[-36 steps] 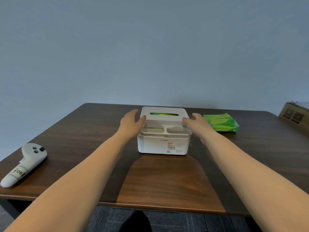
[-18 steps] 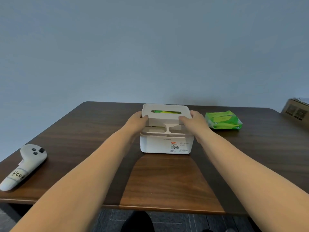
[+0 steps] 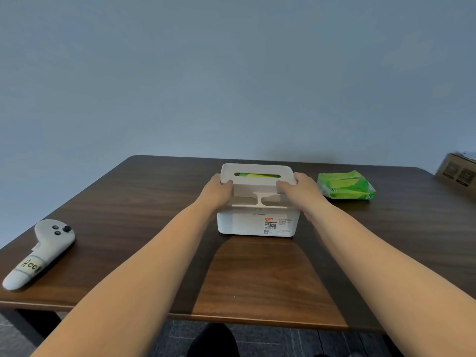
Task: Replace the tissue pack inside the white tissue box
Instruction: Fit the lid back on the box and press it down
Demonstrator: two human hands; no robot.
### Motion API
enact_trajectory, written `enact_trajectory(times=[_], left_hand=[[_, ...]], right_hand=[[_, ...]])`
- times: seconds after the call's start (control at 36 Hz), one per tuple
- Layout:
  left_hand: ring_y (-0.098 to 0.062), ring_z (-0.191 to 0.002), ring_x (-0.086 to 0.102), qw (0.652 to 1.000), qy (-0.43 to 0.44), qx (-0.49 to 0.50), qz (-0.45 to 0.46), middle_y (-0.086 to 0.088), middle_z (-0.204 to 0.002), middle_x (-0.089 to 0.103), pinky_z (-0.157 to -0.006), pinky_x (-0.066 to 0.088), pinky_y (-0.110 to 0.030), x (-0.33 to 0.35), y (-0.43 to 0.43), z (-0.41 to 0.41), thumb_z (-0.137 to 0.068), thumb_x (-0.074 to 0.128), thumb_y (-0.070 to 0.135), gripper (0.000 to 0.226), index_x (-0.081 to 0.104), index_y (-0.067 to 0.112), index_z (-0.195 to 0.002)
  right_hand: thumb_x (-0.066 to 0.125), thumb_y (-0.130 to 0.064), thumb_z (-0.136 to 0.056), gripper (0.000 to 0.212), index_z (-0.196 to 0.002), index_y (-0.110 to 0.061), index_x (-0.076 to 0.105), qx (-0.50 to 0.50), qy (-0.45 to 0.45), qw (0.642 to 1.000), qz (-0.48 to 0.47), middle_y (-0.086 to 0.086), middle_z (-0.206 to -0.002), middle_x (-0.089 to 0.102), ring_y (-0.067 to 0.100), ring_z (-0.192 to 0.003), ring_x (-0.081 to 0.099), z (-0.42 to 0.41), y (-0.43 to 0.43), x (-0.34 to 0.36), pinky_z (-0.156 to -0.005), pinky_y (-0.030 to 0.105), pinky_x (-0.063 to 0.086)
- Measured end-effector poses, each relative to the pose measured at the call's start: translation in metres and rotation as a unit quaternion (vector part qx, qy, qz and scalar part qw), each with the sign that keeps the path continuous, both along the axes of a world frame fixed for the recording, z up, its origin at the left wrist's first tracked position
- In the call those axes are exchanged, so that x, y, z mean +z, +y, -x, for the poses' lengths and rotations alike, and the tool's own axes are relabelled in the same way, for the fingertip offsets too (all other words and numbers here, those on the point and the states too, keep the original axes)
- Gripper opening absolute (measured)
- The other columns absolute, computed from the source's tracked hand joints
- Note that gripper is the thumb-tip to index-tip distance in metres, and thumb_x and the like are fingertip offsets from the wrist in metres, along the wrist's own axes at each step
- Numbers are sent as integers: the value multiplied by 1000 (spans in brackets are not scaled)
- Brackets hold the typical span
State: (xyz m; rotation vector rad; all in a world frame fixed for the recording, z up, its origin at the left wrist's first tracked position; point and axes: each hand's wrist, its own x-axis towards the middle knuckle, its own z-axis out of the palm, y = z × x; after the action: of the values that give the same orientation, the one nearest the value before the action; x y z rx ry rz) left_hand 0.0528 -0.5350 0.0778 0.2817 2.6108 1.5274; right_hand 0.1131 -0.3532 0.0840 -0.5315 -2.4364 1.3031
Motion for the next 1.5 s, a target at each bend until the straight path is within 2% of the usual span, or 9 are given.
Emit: enact_trajectory(times=[0.14, 0.31, 0.42, 0.64, 0.72, 0.81, 0.92, 1.19, 1.5], left_hand=[[-24, -92, 51, 1000, 9, 3, -22, -6, -103, 53, -75, 39, -33, -5, 2, 0, -97, 35, 29, 33, 46, 7, -119], [-25, -98, 53, 999, 26, -1, -30, -8, -115, 58, -79, 42, -34, -9, 2, 1, -97, 37, 31, 32, 46, 12, -121], [-22, -100, 51, 999, 48, -5, -24, -6, -120, 56, -81, 40, -33, -12, 3, 1, -97, 38, 29, 35, 44, 14, -128], [-22, -99, 51, 998, 52, -1, -29, -4, -111, 57, -79, 38, -31, -14, 0, 5, -98, 32, 31, 35, 49, 13, -124], [-24, -94, 52, 998, 59, 11, -10, -9, -107, 58, -73, 39, -33, -12, 0, 11, -97, 32, 32, 33, 52, 8, -109], [-26, -102, 53, 993, 110, 10, 47, -8, -117, 57, -77, 41, -33, -3, 4, 17, -97, 34, 33, 30, 49, 9, -107], [-29, -131, 38, 966, 185, -27, 180, -13, -144, 41, -106, 33, -42, 8, 12, 24, -98, 32, 34, 48, 38, 2, -133], [-35, -116, 48, 944, 214, -29, 249, -14, -128, 48, -93, 41, -45, -18, 22, 37, -97, 24, 38, 50, 46, 0, -120], [-30, -110, 44, 936, 252, -10, 247, -15, -116, 53, -99, 36, -41, -18, 22, 35, -95, 21, 26, 43, 51, 1, -110]], right_hand=[[54, -31, -90, 52, -136, -9, 44, -1, -2, 1000, -7, 4, -128, 54, 26, -115, 51, 2, 0, -2, -84, 32, 40], [55, -34, -92, 45, -131, -11, 48, 14, 1, 1000, -12, -6, -120, 54, 25, -117, 53, 2, 3, -4, -88, 34, 42], [54, -32, -94, 41, -131, -13, 49, 26, 2, 999, -21, 5, -133, 57, 25, -118, 53, 2, 3, -8, -86, 32, 42], [51, -33, -95, 46, -137, -14, 43, 38, 9, 999, -28, 5, -142, 49, 25, -126, 48, 2, 6, -10, -90, 31, 38], [47, -39, -95, 50, -138, -12, 43, 46, 6, 995, -91, 9, -158, 26, 24, -145, 25, 8, 10, -11, -105, 38, 32], [43, -45, -95, 69, -150, -11, 19, 60, -33, 987, -149, 5, -163, 0, 24, -149, 12, 18, 10, -9, -115, 42, 22], [36, -49, -95, 69, -149, -9, 22, 83, -66, 962, -253, 8, -162, 14, 30, -148, 13, 35, 10, -7, -116, 50, 23], [23, -44, -94, 60, -128, -1, 48, 57, -66, 919, -384, 16, -137, 50, 32, -128, 41, 43, 12, -18, -108, 45, 30], [26, -39, -93, 55, -127, -2, 49, 59, -61, 933, -351, 15, -137, 48, 33, -131, 38, 41, 10, -19, -104, 45, 35]])
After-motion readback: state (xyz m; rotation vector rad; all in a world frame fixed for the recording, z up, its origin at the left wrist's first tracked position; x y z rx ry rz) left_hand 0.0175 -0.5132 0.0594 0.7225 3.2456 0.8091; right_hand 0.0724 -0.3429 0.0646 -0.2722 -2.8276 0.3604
